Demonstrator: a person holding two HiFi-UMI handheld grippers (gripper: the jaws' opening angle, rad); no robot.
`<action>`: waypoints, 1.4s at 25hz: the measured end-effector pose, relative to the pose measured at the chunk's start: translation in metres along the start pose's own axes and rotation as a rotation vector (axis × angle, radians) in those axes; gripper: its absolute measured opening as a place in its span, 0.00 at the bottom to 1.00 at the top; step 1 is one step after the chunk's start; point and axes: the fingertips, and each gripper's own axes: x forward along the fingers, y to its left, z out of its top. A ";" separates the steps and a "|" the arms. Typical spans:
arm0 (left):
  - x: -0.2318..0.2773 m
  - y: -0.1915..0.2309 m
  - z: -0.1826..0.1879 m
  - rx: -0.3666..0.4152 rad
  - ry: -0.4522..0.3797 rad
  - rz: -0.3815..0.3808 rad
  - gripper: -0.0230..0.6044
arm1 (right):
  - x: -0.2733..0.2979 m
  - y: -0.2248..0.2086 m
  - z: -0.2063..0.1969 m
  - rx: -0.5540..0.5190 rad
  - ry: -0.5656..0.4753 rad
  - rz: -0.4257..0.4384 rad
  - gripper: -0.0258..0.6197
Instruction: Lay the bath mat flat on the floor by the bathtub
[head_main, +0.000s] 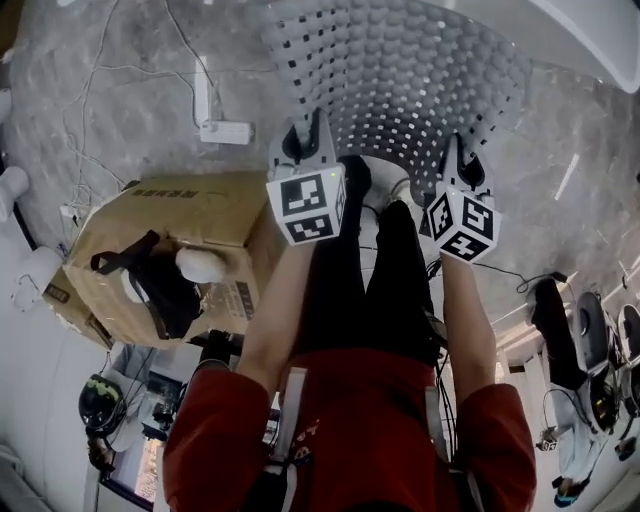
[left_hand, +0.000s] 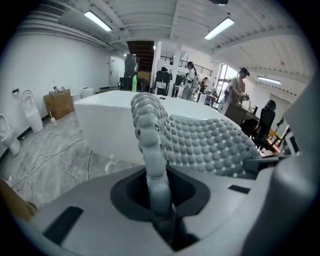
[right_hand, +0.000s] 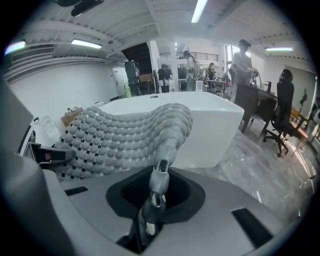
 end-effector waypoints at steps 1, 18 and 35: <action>0.011 0.004 -0.011 0.001 0.010 0.002 0.13 | 0.012 -0.001 -0.011 -0.002 0.012 -0.001 0.13; 0.216 0.037 -0.171 0.057 0.145 -0.008 0.13 | 0.216 -0.041 -0.167 -0.023 0.153 -0.011 0.13; 0.381 0.075 -0.282 0.104 0.193 -0.012 0.17 | 0.376 -0.057 -0.277 -0.072 0.207 -0.039 0.13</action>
